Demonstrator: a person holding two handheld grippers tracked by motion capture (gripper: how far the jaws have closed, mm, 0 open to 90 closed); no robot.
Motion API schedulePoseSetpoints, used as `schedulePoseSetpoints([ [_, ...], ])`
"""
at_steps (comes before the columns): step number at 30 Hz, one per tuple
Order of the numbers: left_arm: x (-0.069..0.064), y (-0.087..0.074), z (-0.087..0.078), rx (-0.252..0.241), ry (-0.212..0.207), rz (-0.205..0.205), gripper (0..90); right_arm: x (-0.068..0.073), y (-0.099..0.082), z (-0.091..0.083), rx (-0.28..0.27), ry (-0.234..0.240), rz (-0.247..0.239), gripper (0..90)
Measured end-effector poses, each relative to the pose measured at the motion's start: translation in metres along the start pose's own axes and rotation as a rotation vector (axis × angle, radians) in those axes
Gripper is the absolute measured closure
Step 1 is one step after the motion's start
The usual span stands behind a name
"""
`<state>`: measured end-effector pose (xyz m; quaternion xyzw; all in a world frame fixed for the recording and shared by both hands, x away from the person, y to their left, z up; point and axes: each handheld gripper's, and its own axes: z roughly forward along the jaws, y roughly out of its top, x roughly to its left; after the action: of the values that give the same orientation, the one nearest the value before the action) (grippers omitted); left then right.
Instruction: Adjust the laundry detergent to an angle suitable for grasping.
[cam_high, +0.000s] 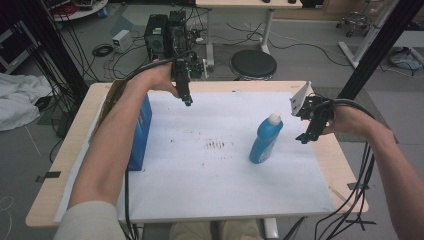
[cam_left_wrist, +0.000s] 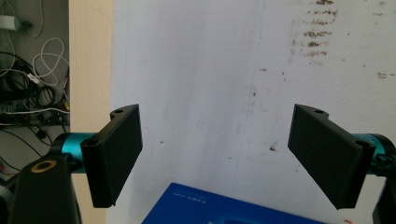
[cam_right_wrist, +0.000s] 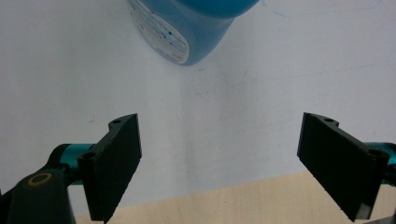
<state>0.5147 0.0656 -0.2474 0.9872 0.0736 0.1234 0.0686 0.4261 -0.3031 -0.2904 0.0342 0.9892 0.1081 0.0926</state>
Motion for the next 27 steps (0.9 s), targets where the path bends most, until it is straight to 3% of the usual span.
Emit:
schedulePoseSetpoints([
  [27, -0.0082, 0.0032, -0.0051, 0.014, 0.018, 0.005, 17.9, 0.003, -0.0016, 0.0015, -0.002, -0.015, 0.001, 12.8],
])
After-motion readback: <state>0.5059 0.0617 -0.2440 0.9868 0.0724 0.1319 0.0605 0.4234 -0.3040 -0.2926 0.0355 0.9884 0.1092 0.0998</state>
